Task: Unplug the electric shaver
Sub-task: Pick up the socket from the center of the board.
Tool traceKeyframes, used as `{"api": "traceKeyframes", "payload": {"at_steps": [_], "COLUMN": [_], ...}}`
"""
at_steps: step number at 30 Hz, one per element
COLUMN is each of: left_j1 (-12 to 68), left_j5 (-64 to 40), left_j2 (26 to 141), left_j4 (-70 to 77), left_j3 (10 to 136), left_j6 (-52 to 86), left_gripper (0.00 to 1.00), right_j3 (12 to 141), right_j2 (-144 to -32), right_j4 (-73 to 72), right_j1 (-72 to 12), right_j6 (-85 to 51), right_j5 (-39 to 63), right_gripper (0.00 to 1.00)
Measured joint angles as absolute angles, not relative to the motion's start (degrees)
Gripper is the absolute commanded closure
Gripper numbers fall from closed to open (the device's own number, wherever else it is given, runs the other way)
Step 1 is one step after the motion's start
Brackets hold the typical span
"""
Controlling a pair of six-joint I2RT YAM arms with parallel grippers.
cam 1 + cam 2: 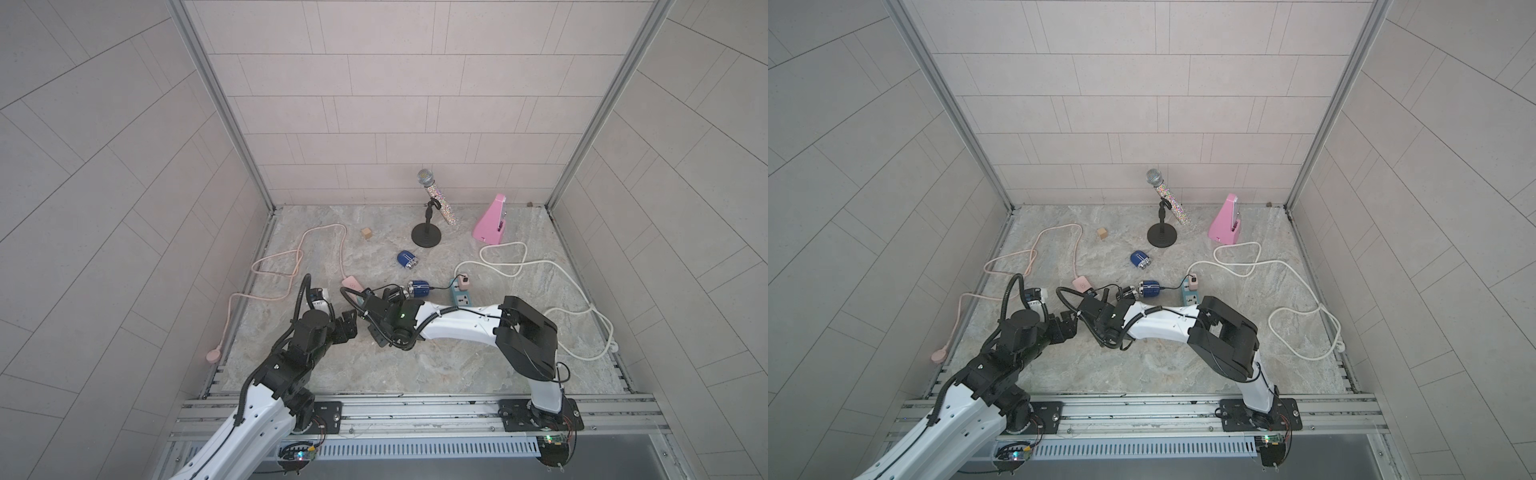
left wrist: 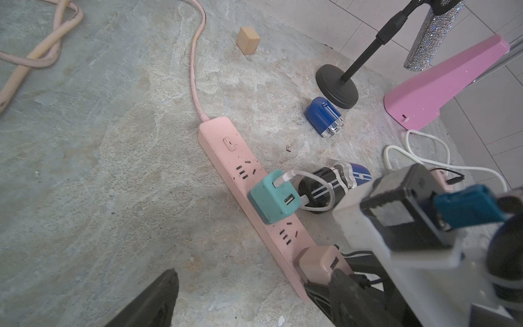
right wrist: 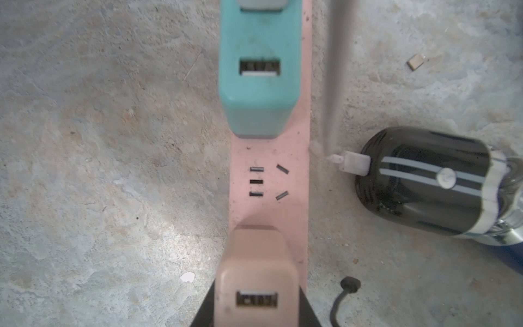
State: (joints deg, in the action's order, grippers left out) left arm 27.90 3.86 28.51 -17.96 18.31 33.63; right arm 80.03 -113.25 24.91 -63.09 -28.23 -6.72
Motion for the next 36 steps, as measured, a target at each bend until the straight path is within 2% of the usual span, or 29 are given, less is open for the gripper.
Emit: {"api": "traceKeyframes", "payload": {"at_steps": [8, 20, 25, 36], "left_j1": [27.88, 27.9, 27.88, 25.56], "left_j5": [2.63, -1.08, -3.6, -9.06], "left_j2": [26.11, 21.43, 19.66, 16.93], "left_j4": [-19.22, -17.61, -13.85, 0.97], "left_j3": [18.31, 12.51, 8.45, 1.74], "left_j6": [35.2, 40.77, 44.82, 54.39], "left_gripper": [0.11, 0.02, 0.0, 0.0], "right_j3": [75.0, 70.08, 66.22, 59.27], "right_j2": [-109.78, -102.37, -101.1, -100.49], "right_j4": [19.75, 15.46, 9.43, -2.98], "right_j1": [-59.16, -54.65, -51.55, -48.38], "right_j6": [-29.19, -29.78, -32.69, -39.53], "right_j5": [1.5, 11.53, 19.07, 28.73], "right_gripper": [0.92, 0.96, 0.98, 1.0]}}
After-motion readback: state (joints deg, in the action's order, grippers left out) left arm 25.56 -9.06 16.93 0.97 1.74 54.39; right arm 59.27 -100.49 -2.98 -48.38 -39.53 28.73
